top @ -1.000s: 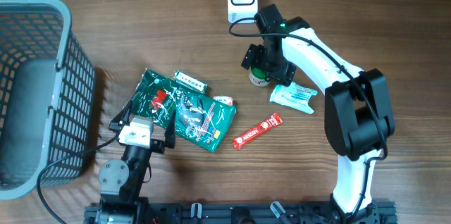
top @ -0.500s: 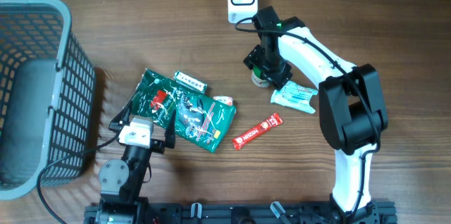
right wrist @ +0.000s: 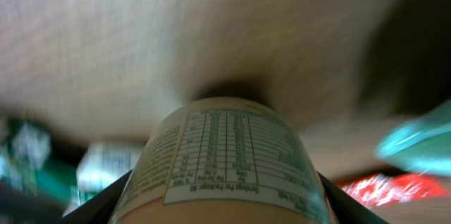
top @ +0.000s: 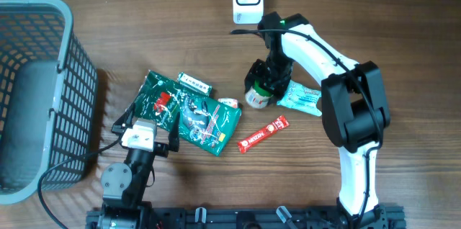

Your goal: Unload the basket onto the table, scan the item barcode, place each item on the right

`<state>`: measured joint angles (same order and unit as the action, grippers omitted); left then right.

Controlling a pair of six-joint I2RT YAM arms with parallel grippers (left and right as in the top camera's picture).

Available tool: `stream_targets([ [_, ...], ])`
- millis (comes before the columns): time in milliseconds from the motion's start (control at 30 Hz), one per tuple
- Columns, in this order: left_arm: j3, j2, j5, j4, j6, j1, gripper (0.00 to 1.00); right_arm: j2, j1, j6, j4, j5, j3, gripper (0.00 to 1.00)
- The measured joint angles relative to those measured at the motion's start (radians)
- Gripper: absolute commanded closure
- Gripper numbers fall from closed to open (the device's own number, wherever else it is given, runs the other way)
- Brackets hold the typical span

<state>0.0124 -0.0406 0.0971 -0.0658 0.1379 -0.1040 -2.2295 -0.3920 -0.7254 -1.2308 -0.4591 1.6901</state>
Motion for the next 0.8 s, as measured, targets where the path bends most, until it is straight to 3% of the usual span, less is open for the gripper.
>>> stream_targets([
  [267,0.000,0.000,0.003,0.000,0.000,0.000,0.00,-0.005,-0.011,0.373,-0.362,-0.274,0.052,0.53],
  [367,0.000,0.000,0.003,0.000,0.000,0.000,0.00,-0.005,-0.046,0.442,-0.374,-0.290,0.052,0.51],
  [567,0.000,0.000,0.003,0.000,0.000,0.000,0.00,0.033,-0.159,0.486,-0.373,-0.293,0.052,0.49],
  [800,0.000,0.000,0.003,0.000,0.000,0.000,0.00,0.249,-0.268,0.426,-0.378,-0.183,0.053,0.46],
])
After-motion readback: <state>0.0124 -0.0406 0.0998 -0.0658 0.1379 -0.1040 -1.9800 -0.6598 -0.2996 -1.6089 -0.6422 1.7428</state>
